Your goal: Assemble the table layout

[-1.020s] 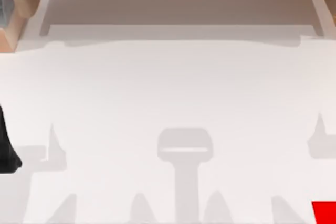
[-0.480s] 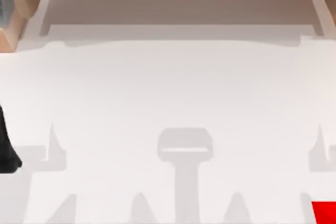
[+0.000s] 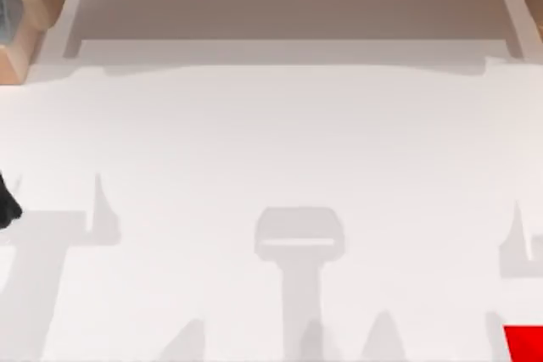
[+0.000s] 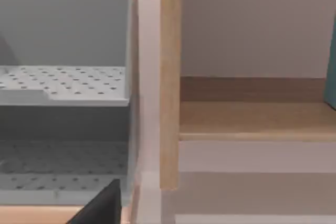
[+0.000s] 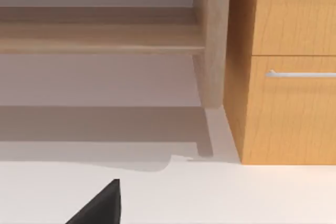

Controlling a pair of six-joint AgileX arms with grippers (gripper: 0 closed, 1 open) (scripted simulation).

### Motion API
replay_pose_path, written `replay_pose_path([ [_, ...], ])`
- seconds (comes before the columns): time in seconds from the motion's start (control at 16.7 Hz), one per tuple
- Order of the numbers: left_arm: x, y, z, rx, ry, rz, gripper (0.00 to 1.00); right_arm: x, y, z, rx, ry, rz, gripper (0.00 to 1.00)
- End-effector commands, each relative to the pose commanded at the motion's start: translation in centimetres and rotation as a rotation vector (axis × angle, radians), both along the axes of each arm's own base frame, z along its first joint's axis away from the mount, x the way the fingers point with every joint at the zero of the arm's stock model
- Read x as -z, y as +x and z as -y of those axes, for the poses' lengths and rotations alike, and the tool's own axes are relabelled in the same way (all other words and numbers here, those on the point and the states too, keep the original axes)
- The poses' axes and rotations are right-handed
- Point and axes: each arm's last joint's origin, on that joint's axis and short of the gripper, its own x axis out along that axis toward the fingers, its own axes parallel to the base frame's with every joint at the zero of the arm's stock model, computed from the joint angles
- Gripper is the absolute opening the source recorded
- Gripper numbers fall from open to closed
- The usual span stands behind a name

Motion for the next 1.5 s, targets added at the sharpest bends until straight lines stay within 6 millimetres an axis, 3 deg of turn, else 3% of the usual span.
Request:
replay_pose_path([
  [0.24,-5.9,3.9,1.5,0.006,-0.016,0.023,1.0,0.0,0.0,0.0,0.0,0.0,0.0,1.0],
  [0.36,-7.9,7.7,3.1,0.006,-0.017,-0.002,1.0,0.0,0.0,0.0,0.0,0.0,0.0,1.0],
  [0.48,-8.5,12.3,5.4,0.005,-0.011,-0.04,1.0,0.0,0.0,0.0,0.0,0.0,0.0,1.0],
  [0.72,-5.7,21.5,11.6,0.002,0.011,-0.108,1.0,0.0,0.0,0.0,0.0,0.0,0.0,1.0],
  [0.96,-1.4,27.1,17.6,0.0,0.016,-0.112,1.0,0.0,0.0,0.0,0.0,0.0,0.0,1.0],
  [1.2,1.2,29.4,21.0,-0.003,0.002,-0.085,1.0,0.0,0.0,0.0,0.0,0.0,0.0,1.0],
  [1.5,1.6,29.6,21.5,-0.003,-0.001,-0.08,1.0,0.0,0.0,0.0,0.0,0.0,0.0,1.0],
])
